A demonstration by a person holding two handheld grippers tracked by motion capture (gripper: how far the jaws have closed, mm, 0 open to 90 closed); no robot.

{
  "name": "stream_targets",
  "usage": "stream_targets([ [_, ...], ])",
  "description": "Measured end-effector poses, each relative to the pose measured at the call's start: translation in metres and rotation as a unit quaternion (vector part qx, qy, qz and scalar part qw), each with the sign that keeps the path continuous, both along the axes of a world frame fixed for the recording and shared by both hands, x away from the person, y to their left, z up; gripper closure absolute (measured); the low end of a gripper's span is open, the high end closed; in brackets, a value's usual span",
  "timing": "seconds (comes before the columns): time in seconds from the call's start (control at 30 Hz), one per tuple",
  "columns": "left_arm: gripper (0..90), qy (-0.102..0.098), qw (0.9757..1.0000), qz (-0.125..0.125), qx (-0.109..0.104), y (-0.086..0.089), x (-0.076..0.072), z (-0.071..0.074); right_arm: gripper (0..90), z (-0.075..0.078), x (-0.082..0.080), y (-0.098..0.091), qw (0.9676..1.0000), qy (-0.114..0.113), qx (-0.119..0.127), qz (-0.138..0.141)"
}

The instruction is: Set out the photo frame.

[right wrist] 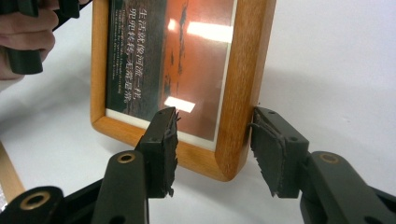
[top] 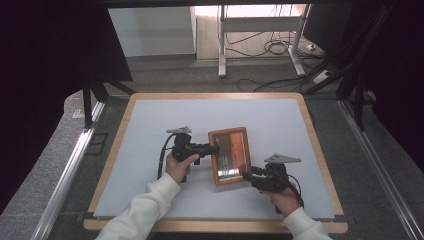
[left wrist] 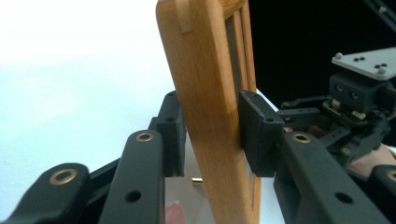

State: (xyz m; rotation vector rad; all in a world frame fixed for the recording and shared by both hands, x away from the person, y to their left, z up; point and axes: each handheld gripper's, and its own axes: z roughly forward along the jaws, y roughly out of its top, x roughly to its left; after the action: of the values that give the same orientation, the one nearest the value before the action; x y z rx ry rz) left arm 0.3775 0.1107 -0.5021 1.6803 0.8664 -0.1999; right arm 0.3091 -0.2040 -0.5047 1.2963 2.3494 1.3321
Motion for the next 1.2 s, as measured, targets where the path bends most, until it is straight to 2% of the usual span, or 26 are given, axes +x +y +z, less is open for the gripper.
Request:
stream_targets([
  [0.2,67.6,-0.014,0.9997,-0.019,0.005,0.001,-0.011,0.003,51.2,0.000,-0.008,0.002,0.9997,-0.012,-0.019,0.010],
  [0.27,68.1,-0.029,0.9991,-0.027,0.013,0.000,-0.017,0.005,51.0,0.000,-0.010,0.002,0.9996,-0.013,-0.020,0.013],
  [0.33,68.3,-0.031,0.9991,-0.027,0.013,-0.001,-0.019,0.005,51.0,0.000,-0.012,0.001,0.9995,-0.014,-0.023,0.016],
  [0.4,68.4,-0.038,0.9986,-0.030,0.018,-0.001,-0.022,0.006,51.0,0.000,-0.014,0.000,0.9994,-0.015,-0.024,0.019],
  [0.43,68.4,-0.050,0.9978,-0.036,0.025,-0.001,-0.024,0.006,51.0,0.000,-0.015,0.000,0.9994,-0.015,-0.024,0.022],
  [0.73,68.7,-0.076,0.9954,-0.042,0.039,-0.002,-0.034,0.008,47.7,0.005,-0.019,-0.010,0.9993,-0.025,-0.018,0.022],
  [0.97,68.7,-0.083,0.9944,-0.054,0.037,-0.004,-0.032,0.008,45.7,0.010,-0.021,-0.026,0.9994,-0.033,-0.007,0.008],
  [1.0,68.7,-0.087,0.9933,-0.062,0.043,-0.005,-0.029,0.010,45.7,0.010,-0.021,-0.027,0.9995,-0.031,-0.006,0.007],
  [1.2,68.6,-0.083,0.9916,-0.087,0.048,-0.006,-0.018,0.014,45.7,0.008,-0.019,-0.028,0.9995,-0.030,-0.004,0.007],
])
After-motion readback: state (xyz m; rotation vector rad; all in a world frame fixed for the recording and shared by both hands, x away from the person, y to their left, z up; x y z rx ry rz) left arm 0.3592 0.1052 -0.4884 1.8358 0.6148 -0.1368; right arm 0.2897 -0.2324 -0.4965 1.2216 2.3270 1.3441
